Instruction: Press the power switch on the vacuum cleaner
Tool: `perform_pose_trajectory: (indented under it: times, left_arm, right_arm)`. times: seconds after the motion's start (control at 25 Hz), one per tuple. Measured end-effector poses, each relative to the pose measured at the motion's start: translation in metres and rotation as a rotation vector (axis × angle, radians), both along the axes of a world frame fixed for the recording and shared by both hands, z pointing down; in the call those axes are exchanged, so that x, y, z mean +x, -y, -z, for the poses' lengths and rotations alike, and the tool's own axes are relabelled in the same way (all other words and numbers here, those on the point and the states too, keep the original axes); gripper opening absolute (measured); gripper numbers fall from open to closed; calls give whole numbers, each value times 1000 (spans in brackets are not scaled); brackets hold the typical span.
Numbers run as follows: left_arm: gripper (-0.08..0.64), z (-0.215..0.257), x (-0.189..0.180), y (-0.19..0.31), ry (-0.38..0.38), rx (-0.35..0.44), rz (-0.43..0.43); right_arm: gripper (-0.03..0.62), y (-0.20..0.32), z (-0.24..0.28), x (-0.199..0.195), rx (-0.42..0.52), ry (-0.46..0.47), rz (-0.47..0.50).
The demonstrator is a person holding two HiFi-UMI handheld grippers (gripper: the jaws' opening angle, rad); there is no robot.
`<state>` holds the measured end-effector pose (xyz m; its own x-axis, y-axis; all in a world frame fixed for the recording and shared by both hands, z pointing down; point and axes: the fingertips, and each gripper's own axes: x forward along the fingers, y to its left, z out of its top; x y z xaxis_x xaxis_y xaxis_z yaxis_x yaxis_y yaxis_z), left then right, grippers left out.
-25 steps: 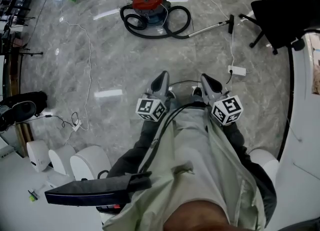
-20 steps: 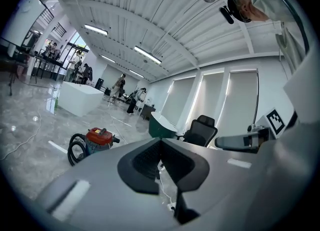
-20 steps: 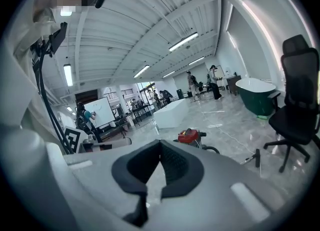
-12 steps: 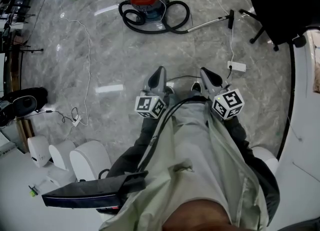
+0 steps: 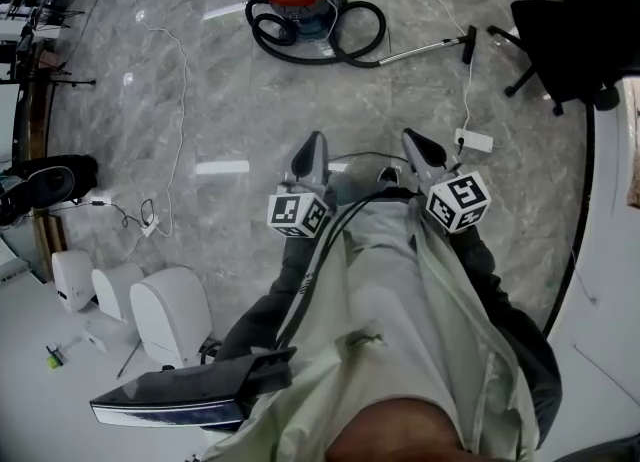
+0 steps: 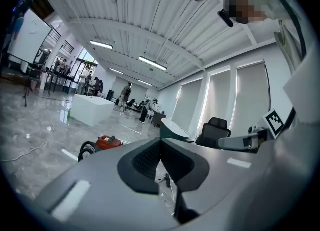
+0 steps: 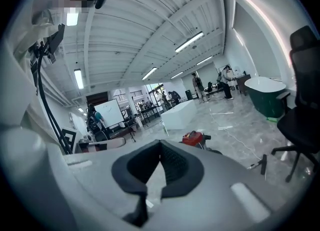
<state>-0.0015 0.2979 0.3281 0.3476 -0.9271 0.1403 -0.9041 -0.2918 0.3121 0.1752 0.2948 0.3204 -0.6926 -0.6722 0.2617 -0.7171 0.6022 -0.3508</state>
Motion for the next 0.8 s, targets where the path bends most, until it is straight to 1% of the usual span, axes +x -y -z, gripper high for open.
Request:
perform_pose_trajectory:
  times: [0.2, 0.4, 0.52, 0.6, 0.72, 0.8]
  left_arm:
    - [6, -1, -11, -8, 7, -2, 74]
    - [6, 2, -29, -1, 13, 0, 119]
    - [6, -2, -39, 17, 11, -2, 120]
    - [6, -7, -46, 35, 3, -6, 109]
    - [6, -13, -56, 70, -14, -14, 78]
    - [6, -16, -67, 102, -23, -18, 48]
  right_arm:
    - [2, 6, -7, 0, -12, 8, 40]
    - [2, 22, -9, -15, -7, -4, 77]
    - [2, 38, -11, -27, 0, -18, 84]
    - [2, 52, -13, -32, -7, -23, 70]
    - [2, 82, -19, -40, -26, -41, 38]
    - [2, 111, -23, -52, -34, -58, 15]
